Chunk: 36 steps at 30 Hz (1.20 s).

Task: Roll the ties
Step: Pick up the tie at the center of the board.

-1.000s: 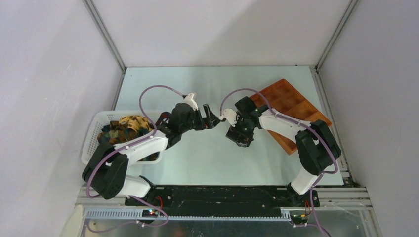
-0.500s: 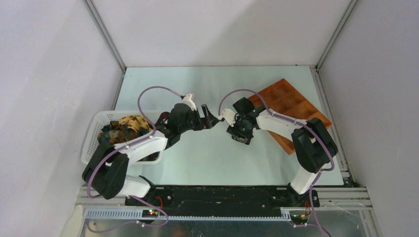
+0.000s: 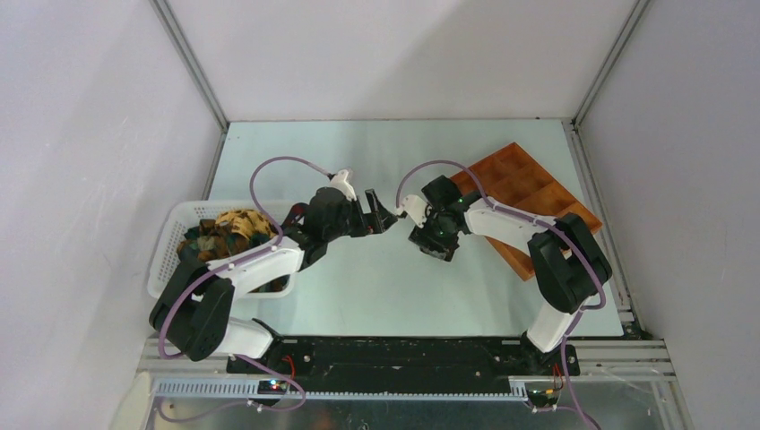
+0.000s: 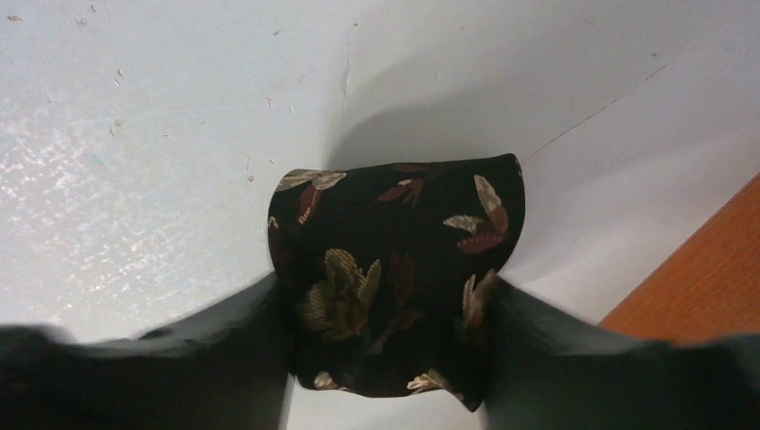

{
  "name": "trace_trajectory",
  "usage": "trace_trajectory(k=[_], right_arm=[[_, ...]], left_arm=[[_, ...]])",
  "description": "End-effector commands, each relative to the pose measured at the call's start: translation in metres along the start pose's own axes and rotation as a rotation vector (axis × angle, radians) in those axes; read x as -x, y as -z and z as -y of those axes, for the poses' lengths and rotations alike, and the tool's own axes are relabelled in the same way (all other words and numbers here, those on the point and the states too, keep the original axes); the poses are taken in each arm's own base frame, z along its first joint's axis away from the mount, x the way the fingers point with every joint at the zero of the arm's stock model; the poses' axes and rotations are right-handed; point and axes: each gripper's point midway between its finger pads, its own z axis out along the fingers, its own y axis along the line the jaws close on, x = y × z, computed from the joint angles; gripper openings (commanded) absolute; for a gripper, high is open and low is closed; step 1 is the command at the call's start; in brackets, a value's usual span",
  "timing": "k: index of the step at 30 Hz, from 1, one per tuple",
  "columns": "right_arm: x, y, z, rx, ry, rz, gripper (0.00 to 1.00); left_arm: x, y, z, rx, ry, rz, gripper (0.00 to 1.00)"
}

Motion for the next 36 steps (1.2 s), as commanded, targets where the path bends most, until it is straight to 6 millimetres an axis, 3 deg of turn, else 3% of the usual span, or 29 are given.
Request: trace_trajectory(k=[1, 3, 5, 13, 21, 29, 32, 33, 36], right_arm=[[0.022, 0.001, 0.01, -0.049, 0.022, 0.059, 0.82], [0.027, 0.003, 0.012, -0.057, 0.029, 0.074, 0.96], [0.028, 0.002, 0.01, -0.046, 0.046, 0.082, 0.99], [0.02, -0.014, 0.01, -0.012, 0.065, 0.017, 0.99], [0.011, -0.027, 0.011, 0.007, 0.056, -0.025, 0.98], [0.005, -0.029, 0.013, 0.009, 0.042, -0.045, 0.87], [0.005, -0.029, 0.013, 0.013, 0.037, -0.04, 0.7], [0.005, -0.029, 0.014, 0.009, 0.031, -0.039, 0.59], [0.006, -0.031, 0.016, 0.002, 0.02, -0.035, 0.4]], left_arm=[[0.006, 0.0, 0.008, -0.039, 0.002, 0.015, 0.96], [0.004, 0.0, 0.008, -0.041, 0.003, 0.013, 0.96], [0.002, 0.001, 0.007, -0.043, 0.005, 0.009, 0.96], [-0.008, 0.007, 0.001, -0.039, 0.008, -0.001, 0.95], [-0.003, 0.007, 0.004, -0.043, 0.001, 0.011, 0.96], [-0.003, 0.006, 0.003, -0.04, 0.003, 0.009, 0.96], [-0.002, 0.007, 0.003, -0.039, 0.002, 0.013, 0.95], [-0.002, 0.007, 0.003, -0.038, 0.002, 0.014, 0.95], [-0.001, 0.007, 0.003, -0.036, 0.002, 0.018, 0.96]])
